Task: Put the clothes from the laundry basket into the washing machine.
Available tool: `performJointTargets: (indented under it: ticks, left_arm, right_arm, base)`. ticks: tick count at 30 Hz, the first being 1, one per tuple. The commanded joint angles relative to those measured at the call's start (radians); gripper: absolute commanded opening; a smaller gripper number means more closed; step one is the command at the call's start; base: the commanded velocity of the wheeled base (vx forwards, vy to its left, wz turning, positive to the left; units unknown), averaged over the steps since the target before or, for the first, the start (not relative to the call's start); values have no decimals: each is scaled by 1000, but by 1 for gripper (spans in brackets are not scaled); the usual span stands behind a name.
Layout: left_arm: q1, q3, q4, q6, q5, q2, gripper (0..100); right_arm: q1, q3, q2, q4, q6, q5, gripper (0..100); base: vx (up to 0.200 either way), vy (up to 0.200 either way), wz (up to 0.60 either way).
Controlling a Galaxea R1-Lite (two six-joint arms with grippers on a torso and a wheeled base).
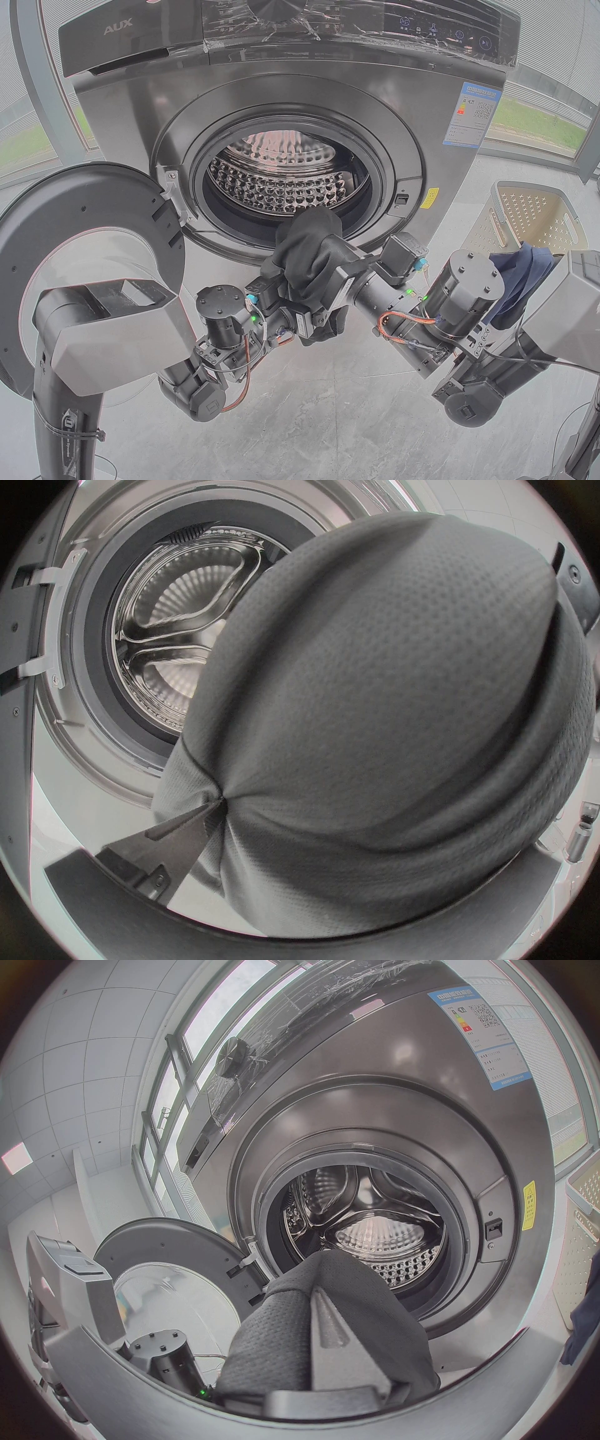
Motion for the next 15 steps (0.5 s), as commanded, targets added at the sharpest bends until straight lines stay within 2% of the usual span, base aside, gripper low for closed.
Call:
performJointTargets:
  ticks: [1, 11, 12, 15]
  left_arm:
    - [9, -19, 0, -2, 7, 23, 100]
    - [9, -51, 0, 0, 10, 55, 100]
    - [9, -53, 0, 0, 10, 56, 0]
    - [17, -56, 0, 0, 10, 56, 0]
  right_arm:
    - [1, 13, -14, 0, 1, 0, 0]
    - [12, 16, -15, -1, 4, 0, 0]
    - [12, 16, -15, -1, 6, 0, 0]
    - [12, 18, -15, -1, 7, 0, 0]
  base:
    - [0, 0, 0]
    - [0, 0, 0]
    - [0, 0, 0]
    - [0, 0, 0]
